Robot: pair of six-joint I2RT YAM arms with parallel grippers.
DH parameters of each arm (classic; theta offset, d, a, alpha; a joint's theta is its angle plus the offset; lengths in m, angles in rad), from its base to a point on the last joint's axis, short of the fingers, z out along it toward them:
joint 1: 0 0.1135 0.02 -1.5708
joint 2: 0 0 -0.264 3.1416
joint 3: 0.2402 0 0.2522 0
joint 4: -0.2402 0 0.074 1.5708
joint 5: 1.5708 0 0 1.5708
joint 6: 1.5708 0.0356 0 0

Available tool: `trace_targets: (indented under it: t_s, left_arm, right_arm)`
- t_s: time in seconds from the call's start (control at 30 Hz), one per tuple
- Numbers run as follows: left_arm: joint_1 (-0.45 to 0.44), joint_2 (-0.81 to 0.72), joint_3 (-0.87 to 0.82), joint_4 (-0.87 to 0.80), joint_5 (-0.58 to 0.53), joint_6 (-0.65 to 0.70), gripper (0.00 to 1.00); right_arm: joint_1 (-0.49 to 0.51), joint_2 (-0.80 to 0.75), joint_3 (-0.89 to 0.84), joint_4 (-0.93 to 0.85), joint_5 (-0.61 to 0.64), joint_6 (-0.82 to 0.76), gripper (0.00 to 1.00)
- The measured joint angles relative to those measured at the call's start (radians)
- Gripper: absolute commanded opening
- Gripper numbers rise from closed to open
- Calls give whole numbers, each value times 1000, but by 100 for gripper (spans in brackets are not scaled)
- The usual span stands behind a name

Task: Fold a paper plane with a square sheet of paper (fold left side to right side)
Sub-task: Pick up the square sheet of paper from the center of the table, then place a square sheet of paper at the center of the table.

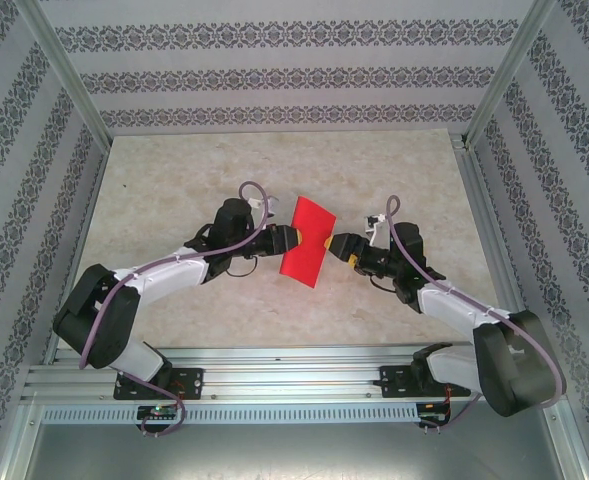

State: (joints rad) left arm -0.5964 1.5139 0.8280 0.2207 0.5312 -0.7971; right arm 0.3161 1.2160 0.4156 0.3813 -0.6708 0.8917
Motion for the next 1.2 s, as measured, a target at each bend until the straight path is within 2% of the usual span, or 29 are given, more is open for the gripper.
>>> trace_targets:
  t_s: [0.2, 0.5, 0.73, 0.87, 0.93, 1.07, 1.2]
  left_arm:
    - [0, -2, 0, 27, 18, -23, 34]
    - [0, -2, 0, 45, 37, -43, 34]
    - [1, -1, 0, 45, 37, -43, 35]
    - [4, -1, 0, 45, 37, -44, 40]
    - [14, -1, 0, 44, 37, -44, 45]
    - [66, -3, -4, 36, 40, -33, 65]
    - [124, -39, -10, -23, 40, -5, 78]
  right_arm:
    - [5, 66, 0, 111, -24, 80, 73]
    - [23, 119, 0, 204, -42, 155, 52]
    - [23, 119, 1, 217, -42, 161, 18]
    - [23, 108, 3, 190, -41, 152, 0]
    - [22, 93, 6, 164, -38, 140, 0]
    - [10, 39, 18, 89, -35, 99, 0]
    - [-8, -11, 64, -32, -34, 38, 0]
